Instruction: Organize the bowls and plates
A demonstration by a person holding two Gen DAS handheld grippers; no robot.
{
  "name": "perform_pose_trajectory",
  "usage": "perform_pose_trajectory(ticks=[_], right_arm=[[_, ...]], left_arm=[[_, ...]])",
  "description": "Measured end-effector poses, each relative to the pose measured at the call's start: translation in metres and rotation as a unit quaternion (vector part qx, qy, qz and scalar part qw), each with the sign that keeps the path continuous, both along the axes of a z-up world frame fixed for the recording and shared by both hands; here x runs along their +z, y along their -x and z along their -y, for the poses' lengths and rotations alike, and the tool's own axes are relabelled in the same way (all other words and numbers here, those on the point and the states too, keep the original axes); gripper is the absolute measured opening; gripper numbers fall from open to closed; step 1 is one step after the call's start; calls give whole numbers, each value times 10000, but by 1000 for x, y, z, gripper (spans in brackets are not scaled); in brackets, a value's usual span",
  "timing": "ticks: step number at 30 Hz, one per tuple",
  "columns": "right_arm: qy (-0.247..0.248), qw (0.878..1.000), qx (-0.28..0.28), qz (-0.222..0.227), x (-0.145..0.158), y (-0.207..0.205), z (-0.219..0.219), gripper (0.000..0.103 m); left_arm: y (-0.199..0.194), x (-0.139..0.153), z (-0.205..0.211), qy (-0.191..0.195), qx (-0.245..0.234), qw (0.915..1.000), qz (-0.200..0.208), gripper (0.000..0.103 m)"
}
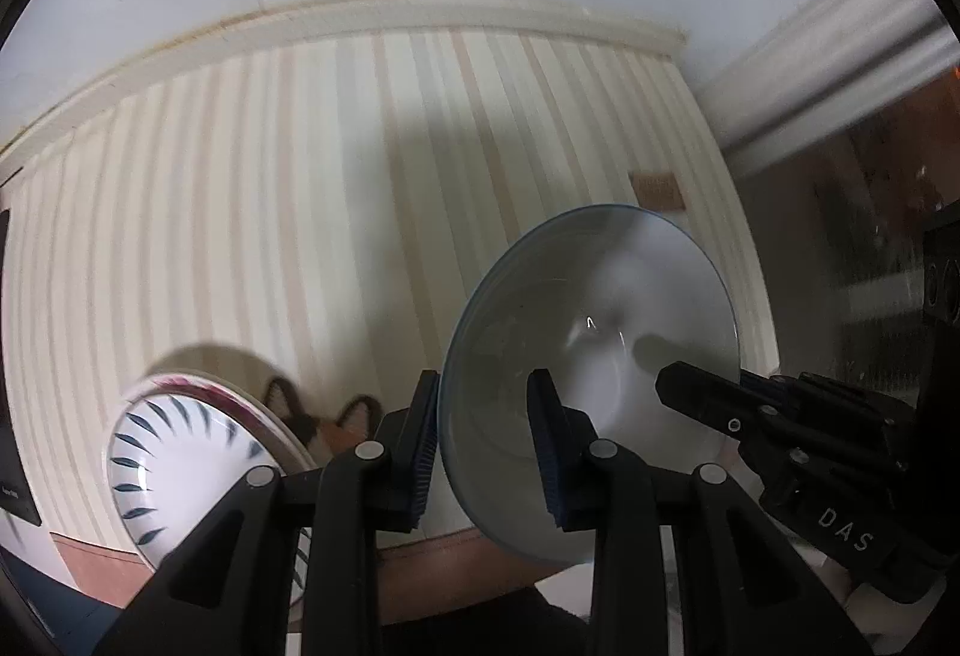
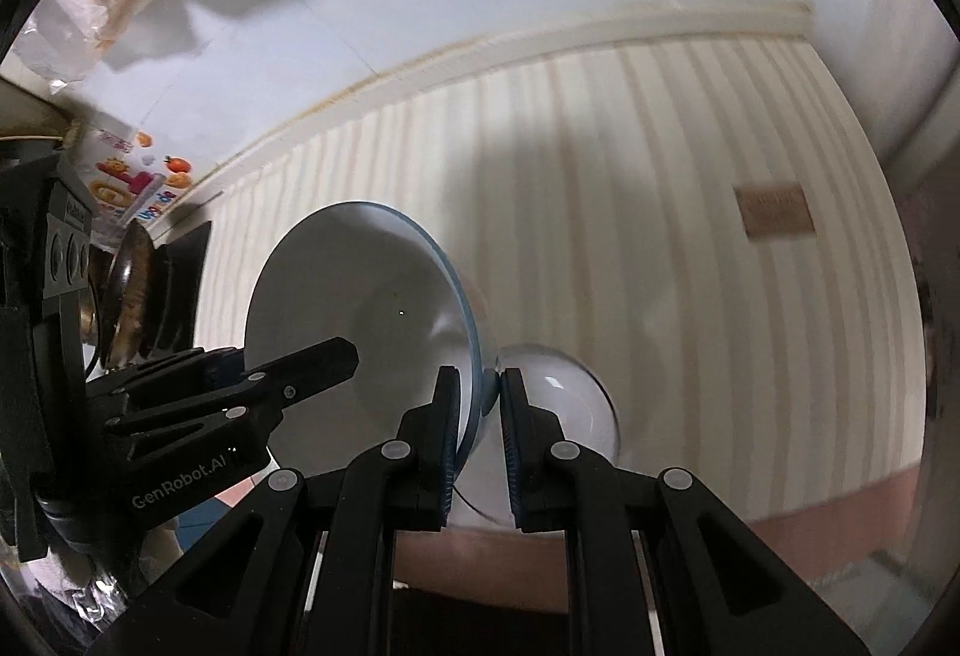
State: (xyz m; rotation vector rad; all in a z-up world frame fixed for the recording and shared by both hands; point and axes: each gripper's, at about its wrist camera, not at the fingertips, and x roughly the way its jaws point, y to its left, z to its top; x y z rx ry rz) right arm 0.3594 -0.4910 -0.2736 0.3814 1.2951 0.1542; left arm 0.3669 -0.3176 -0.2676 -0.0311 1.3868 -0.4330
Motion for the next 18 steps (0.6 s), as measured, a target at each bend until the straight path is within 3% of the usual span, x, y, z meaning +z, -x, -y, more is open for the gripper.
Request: perform_pose_trajectory(ticks=[10,18], right_arm=[[-66,9986,-237,-478,-55,19,15,15],[11,9971,-247,-720,-76,19,19,15]], left_arm=[[9,-44,26,-527,-418,9974,-259,26],[6,-54,36,-653,-581,9954,-381,26]])
